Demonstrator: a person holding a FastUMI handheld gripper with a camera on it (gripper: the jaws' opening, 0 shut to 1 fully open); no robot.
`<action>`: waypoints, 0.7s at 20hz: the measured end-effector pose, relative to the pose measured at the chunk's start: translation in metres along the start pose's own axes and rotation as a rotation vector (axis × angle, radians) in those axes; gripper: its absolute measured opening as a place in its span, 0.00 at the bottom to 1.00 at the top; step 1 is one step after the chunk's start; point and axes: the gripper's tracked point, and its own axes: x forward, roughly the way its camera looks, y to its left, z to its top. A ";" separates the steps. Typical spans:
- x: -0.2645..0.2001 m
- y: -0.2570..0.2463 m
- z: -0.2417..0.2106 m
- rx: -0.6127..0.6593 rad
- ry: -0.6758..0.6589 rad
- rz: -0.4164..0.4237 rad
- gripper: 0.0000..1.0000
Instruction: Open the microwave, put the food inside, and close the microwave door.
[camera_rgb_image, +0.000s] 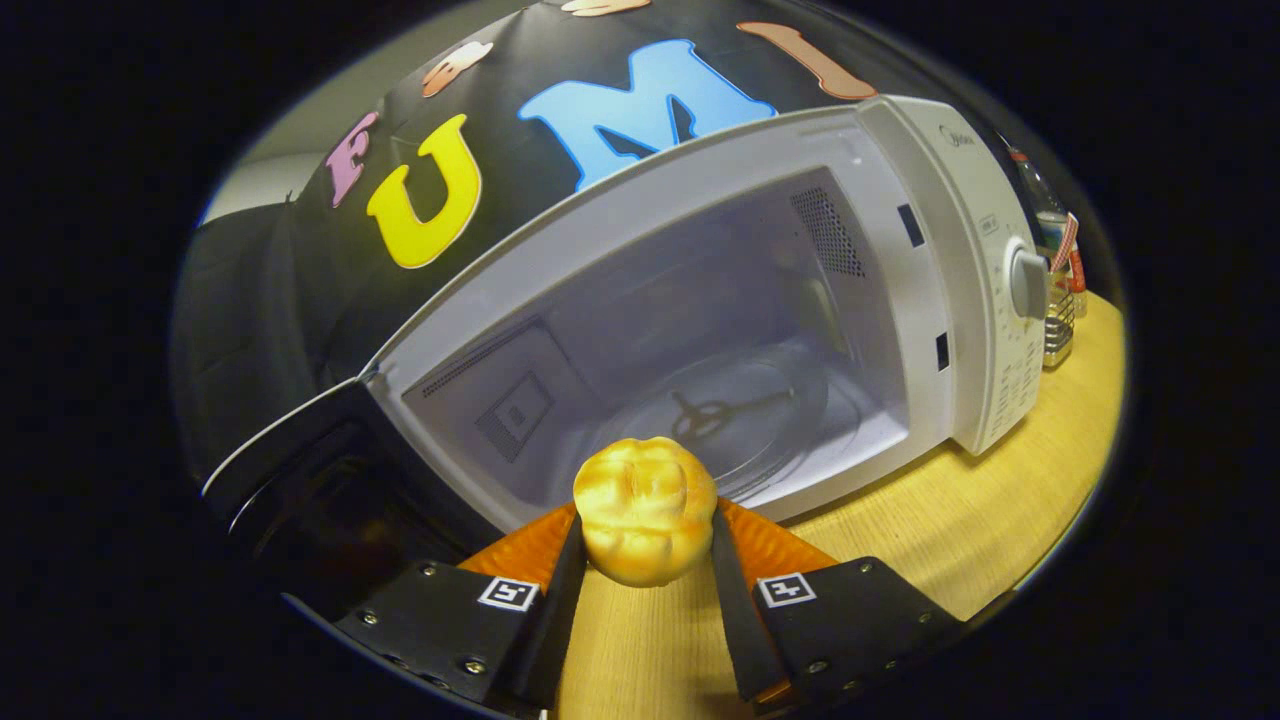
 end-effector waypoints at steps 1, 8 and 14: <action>0.012 -0.002 0.003 0.027 -0.004 -0.008 0.65; 0.066 -0.002 0.012 0.056 -0.039 -0.035 0.65; 0.084 -0.002 0.020 -0.011 -0.093 -0.054 0.78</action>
